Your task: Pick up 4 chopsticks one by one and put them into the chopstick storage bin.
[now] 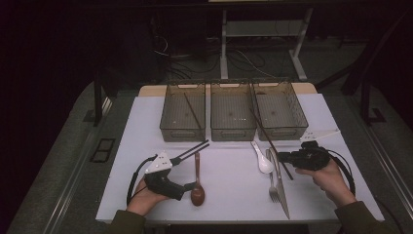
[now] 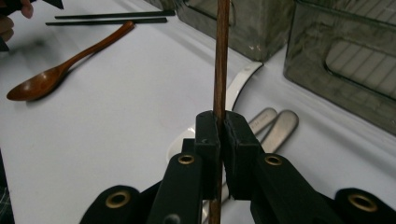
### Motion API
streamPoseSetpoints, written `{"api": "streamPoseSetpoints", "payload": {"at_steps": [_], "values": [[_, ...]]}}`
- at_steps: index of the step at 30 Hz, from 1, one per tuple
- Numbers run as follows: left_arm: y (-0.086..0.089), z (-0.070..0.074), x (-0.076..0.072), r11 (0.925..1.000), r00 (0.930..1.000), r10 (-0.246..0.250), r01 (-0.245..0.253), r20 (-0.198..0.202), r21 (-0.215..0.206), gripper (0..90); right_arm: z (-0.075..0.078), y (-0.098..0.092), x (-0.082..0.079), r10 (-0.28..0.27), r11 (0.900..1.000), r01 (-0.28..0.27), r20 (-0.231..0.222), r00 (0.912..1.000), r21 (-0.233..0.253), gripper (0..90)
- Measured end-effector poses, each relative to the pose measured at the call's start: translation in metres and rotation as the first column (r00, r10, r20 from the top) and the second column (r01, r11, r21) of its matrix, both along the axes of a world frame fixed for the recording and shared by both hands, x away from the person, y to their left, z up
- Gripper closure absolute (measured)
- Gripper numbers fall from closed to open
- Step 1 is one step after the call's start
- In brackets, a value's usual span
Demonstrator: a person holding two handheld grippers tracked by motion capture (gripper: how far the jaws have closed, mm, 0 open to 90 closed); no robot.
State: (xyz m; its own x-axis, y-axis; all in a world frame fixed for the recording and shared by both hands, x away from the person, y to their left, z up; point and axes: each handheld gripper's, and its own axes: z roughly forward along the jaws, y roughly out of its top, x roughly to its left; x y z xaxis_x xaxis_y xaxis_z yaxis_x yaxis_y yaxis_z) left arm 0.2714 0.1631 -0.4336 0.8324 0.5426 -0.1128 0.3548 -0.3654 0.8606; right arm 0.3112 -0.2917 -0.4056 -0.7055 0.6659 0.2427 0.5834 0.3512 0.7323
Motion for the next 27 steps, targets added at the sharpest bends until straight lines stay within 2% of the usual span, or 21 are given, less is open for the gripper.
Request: {"api": "streamPoseSetpoints", "payload": {"at_steps": [15,27], "values": [[0.0,0.0,0.0,1.0,1.0,0.0,0.0,0.003,0.001,0.0,0.007,0.025,0.021,0.0,0.997,-0.006,0.064,0.9979,0.083,84.2],[0.001,0.001,0.0,0.9999,0.9999,0.014,-0.014,0.005,-0.008,0.9,0.018,0.052,0.039,0.005,0.992,-0.018,0.106,0.9944,0.125,84.3]]}}
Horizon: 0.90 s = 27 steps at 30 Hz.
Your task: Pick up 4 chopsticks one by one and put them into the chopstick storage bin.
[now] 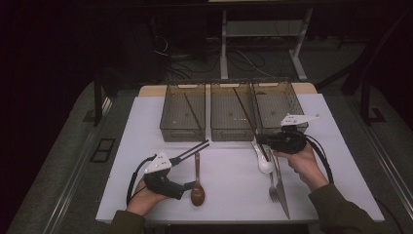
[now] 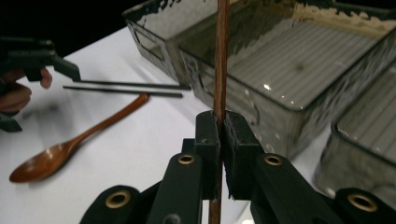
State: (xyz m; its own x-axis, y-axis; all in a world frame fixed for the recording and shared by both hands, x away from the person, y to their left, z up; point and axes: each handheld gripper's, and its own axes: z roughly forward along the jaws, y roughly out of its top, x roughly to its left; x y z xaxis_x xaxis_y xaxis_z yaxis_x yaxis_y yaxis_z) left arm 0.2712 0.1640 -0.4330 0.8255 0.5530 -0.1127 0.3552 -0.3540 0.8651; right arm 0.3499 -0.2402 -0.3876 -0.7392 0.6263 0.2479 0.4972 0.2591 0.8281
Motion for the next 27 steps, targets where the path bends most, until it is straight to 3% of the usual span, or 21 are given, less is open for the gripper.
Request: {"api": "streamPoseSetpoints", "payload": {"at_steps": [18,27], "values": [[-0.001,0.0,0.0,1.0,1.0,-0.003,0.003,-0.008,0.001,0.0,0.019,0.046,0.032,0.011,0.999,-0.012,0.037,0.9992,0.04,84.3],[-0.001,0.0,-0.001,1.0,1.0,-0.006,0.006,-0.008,0.001,0.0,0.039,0.074,0.05,0.023,0.999,-0.025,0.053,0.9983,0.049,84.3]]}}
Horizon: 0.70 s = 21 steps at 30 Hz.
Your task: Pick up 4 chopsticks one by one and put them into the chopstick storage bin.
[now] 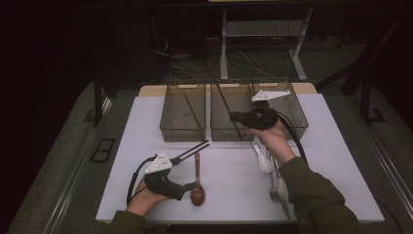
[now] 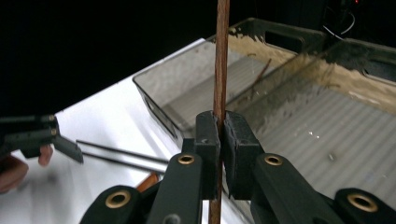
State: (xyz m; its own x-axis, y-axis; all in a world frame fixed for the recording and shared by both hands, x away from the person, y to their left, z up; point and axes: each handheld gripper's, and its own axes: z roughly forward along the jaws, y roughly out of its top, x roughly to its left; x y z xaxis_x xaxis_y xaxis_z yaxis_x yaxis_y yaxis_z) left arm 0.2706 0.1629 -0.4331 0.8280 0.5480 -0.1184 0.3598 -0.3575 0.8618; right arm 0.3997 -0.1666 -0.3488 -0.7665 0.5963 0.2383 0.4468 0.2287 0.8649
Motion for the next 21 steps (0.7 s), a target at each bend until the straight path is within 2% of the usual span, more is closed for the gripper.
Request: {"api": "streamPoseSetpoints", "payload": {"at_steps": [8,16,21], "values": [[0.0,0.0,0.0,1.0,1.0,-0.002,0.002,-0.002,-0.004,0.0,0.013,0.03,0.015,-0.008,1.0,0.008,0.008,0.9999,0.016,84.3],[0.0,0.0,0.0,1.0,1.0,-0.005,0.005,0.001,-0.006,0.0,0.018,0.058,0.031,-0.018,0.999,0.018,0.014,0.9997,0.036,84.2],[0.0,0.0,0.0,1.0,1.0,-0.008,0.008,0.002,-0.006,0.0,0.017,0.077,0.039,-0.022,1.0,0.022,0.021,0.9995,0.019,84.2]]}}
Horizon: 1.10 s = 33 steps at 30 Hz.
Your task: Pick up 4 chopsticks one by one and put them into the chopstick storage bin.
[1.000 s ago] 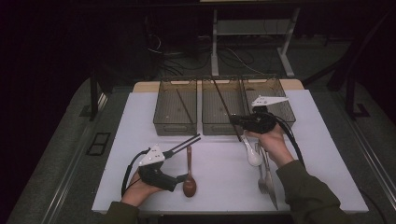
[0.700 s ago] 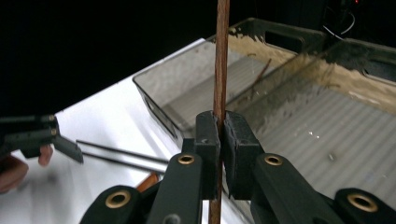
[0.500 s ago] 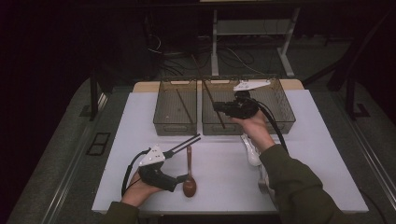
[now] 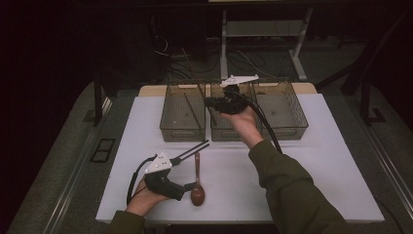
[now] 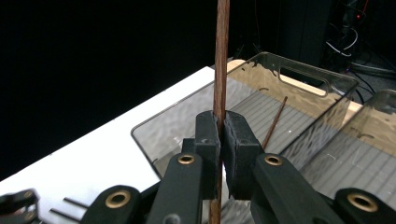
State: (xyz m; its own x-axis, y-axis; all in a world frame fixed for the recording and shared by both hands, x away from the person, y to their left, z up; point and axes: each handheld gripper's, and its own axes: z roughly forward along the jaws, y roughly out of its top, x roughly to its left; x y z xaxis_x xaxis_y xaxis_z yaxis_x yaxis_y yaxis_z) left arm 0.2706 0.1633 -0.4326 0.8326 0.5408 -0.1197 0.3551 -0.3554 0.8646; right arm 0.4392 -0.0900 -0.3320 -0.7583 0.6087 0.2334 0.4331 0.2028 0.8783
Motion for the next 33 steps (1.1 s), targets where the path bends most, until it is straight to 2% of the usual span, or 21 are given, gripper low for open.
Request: {"api": "streamPoseSetpoints", "payload": {"at_steps": [10,14,27,33], "values": [[0.001,0.001,-0.001,1.0,1.0,-0.004,0.004,0.002,-0.002,0.0,-0.003,0.031,0.013,-0.006,1.0,0.007,0.01,0.9999,-0.029,84.2],[0.0,0.001,-0.001,1.0,1.0,-0.004,0.004,0.0,-0.004,0.0,-0.008,0.041,0.016,-0.008,0.999,0.008,-0.003,1.0,-0.046,84.2],[-0.001,0.001,-0.001,0.9999,0.9999,-0.01,0.01,0.0,-0.003,0.0,-0.039,0.06,0.027,-0.016,0.992,0.008,-0.059,0.9981,-0.123,84.2],[-0.001,0.001,-0.001,0.9999,0.9999,-0.013,0.013,-0.001,-0.004,0.0,-0.051,0.066,0.028,-0.023,0.985,0.006,-0.094,0.9954,-0.175,84.2]]}}
